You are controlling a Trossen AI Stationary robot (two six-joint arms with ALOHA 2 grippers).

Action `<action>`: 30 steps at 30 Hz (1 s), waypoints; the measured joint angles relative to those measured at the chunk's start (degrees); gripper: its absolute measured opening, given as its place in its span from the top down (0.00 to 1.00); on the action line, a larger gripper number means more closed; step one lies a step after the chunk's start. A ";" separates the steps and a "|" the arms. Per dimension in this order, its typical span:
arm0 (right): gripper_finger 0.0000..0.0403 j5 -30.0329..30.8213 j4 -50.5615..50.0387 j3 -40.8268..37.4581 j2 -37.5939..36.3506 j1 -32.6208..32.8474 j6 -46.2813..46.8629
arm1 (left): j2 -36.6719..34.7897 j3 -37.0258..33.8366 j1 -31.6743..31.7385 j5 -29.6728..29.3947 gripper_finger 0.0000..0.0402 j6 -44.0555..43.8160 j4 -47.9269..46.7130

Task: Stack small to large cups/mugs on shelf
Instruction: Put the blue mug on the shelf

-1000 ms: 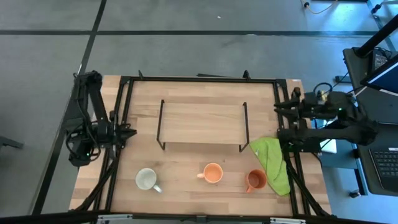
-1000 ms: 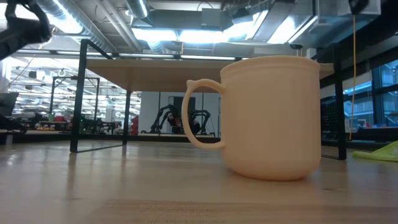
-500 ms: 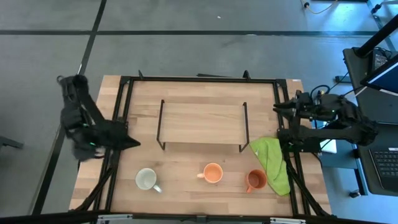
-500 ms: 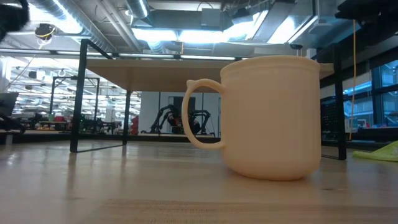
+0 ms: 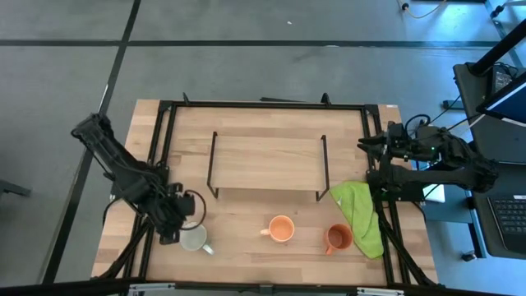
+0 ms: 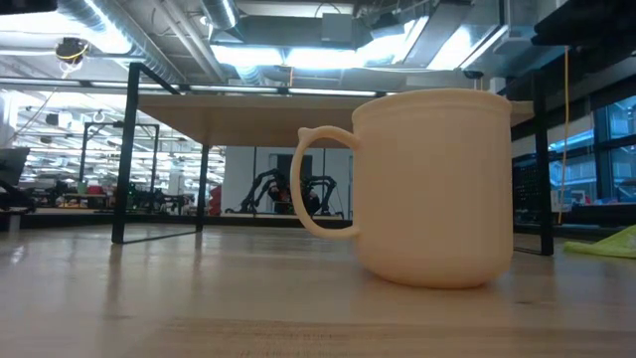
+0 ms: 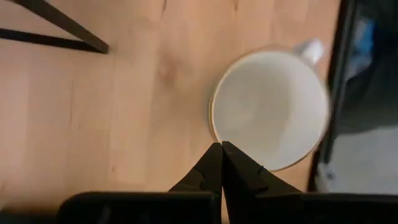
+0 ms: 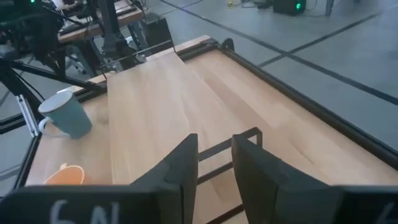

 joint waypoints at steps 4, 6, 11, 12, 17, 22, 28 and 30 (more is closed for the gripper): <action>0.75 0.41 0.20 0.00 0.00 0.00 0.01 | 3.29 -0.02 0.28 1.44 1.00 0.97 -3.89; 0.75 0.52 0.26 0.00 0.01 0.00 0.04 | 4.37 -0.02 0.62 1.75 1.00 0.93 -4.35; 0.75 1.02 0.30 0.00 0.00 0.00 -0.04 | 5.07 -0.02 1.26 1.53 0.94 -2.61 -4.26; 0.75 1.30 0.31 0.00 0.00 0.00 -0.08 | 5.07 -0.02 1.30 1.37 0.92 -3.53 -4.27; 0.75 2.69 0.30 0.00 0.00 0.00 -0.22 | 4.83 0.00 1.27 1.35 0.84 -6.91 -4.34; 0.75 2.84 0.28 0.00 0.00 0.00 -0.58 | 4.81 2.90 1.24 1.30 0.78 -12.43 -3.84; 0.75 2.93 0.28 0.00 0.00 0.00 -1.62 | 4.92 8.59 0.09 -3.65 0.77 -12.79 -2.57; 0.75 2.93 0.28 0.00 0.00 0.00 -1.62 | 5.08 8.35 -0.35 -3.66 0.77 -13.16 -2.89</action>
